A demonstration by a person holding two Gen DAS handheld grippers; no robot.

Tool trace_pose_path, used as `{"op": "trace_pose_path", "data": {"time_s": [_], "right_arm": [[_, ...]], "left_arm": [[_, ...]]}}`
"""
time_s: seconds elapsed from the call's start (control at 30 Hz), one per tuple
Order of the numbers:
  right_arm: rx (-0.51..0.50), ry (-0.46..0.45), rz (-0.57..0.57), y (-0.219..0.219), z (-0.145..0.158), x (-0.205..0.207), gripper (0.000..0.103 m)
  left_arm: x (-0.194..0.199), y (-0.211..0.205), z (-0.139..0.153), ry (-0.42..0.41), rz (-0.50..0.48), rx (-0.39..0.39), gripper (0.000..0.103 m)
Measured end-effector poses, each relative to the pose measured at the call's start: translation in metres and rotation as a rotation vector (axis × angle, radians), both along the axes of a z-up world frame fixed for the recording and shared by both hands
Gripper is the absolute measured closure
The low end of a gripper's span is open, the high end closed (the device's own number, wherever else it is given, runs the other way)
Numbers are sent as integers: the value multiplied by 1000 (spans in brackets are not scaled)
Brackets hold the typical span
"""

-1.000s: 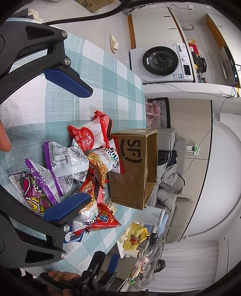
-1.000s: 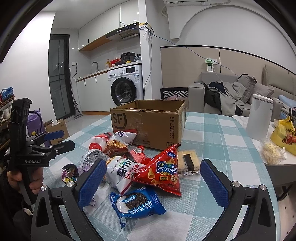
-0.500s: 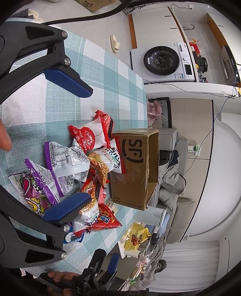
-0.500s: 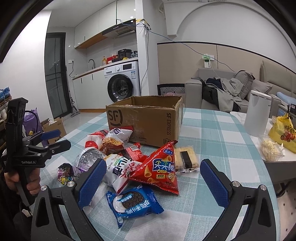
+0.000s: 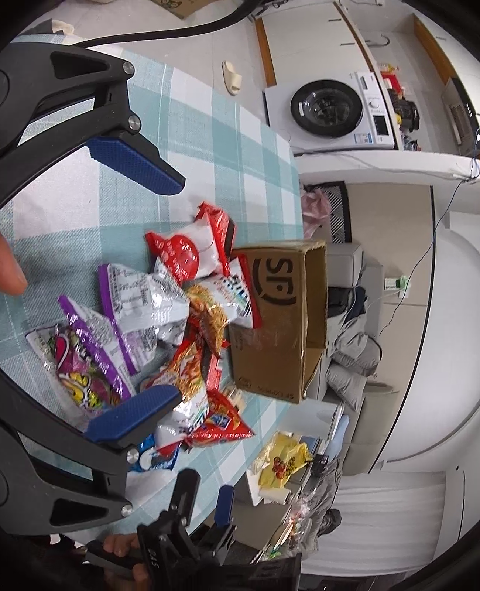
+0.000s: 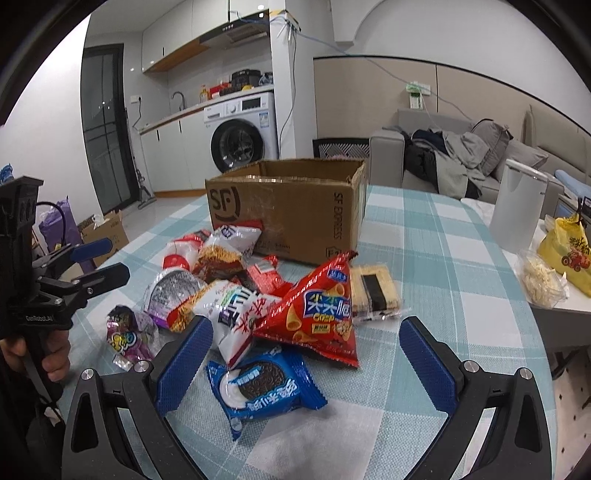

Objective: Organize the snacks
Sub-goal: 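Grasp the purple candy bag with left gripper while right gripper grasps the blue Oreo pack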

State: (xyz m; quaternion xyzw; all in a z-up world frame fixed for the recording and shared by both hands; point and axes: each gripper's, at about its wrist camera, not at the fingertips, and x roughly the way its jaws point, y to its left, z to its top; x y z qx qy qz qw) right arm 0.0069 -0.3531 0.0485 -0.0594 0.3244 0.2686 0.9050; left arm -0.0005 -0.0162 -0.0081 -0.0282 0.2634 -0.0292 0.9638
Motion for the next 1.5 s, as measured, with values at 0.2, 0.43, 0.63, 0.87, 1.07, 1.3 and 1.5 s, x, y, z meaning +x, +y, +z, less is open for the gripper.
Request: {"op": "trace_pose_path", "data": {"time_s": [0.2, 0.43, 0.63, 0.87, 1.07, 1.3, 1.5], "right_arm": [[-41, 84, 51, 7, -14, -1, 0], [-88, 145, 115, 18, -29, -5, 1], [-131, 181, 143, 28, -37, -3, 11], [-147, 195, 178, 35, -41, -6, 19], [-157, 209, 214, 38, -43, -12, 26], [-156, 215, 192, 40, -44, -8, 26], [-140, 207, 211, 37, -42, -12, 49]], "left_arm": [[-3, -11, 0, 43, -59, -5, 1], [-2, -18, -6, 108, -117, -17, 1], [-4, -28, -12, 136, -166, 24, 1], [-2, -37, -18, 167, -230, 59, 1], [1, -43, -26, 204, -289, 75, 32], [2, -39, -27, 201, -318, 48, 48], [0, -38, -26, 203, -348, 27, 52]]}}
